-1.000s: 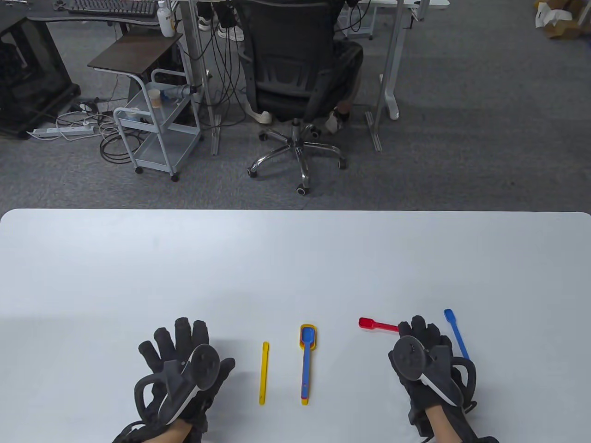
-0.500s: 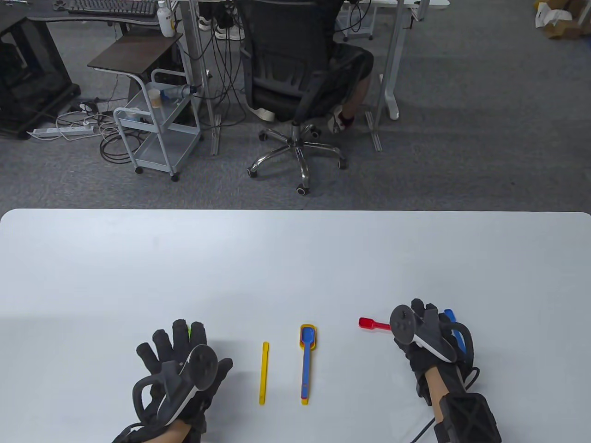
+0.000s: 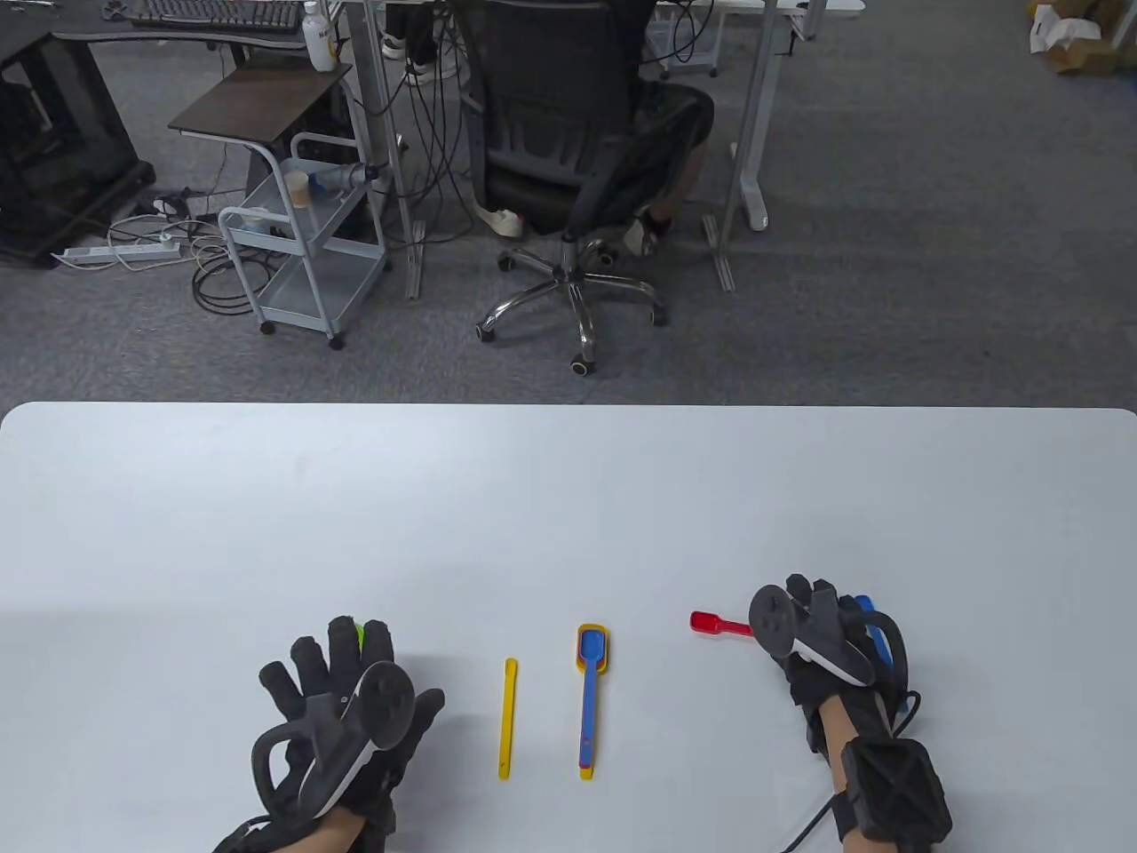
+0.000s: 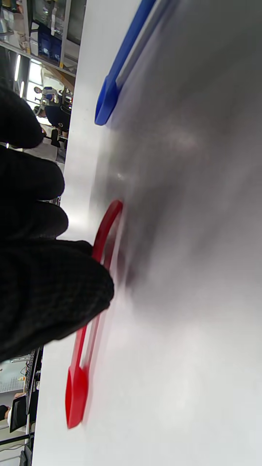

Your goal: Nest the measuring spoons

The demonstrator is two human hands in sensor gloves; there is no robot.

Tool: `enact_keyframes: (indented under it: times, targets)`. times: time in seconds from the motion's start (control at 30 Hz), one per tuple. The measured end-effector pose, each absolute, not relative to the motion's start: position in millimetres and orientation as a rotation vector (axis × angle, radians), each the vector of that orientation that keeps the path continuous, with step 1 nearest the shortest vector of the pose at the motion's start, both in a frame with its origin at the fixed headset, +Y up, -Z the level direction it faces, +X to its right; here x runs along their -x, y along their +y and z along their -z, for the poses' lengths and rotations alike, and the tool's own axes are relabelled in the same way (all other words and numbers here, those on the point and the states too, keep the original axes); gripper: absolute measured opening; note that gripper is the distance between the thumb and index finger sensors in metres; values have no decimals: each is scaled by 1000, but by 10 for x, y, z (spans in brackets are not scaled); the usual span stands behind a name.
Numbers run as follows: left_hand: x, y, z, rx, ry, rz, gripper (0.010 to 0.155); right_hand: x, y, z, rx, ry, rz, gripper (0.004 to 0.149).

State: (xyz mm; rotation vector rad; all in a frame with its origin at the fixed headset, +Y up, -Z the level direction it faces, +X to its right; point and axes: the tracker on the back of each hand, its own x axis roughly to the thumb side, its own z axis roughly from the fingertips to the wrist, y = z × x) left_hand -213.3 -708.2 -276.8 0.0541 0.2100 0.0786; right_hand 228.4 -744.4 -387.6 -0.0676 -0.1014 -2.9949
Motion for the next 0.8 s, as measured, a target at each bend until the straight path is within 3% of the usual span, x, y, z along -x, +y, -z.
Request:
enact_keyframes:
  times: [0.8]
  targets:
    - [2162,-7092,2774,-51,222,-79,96,-2249,-7472,3900,166,-86,2914,43]
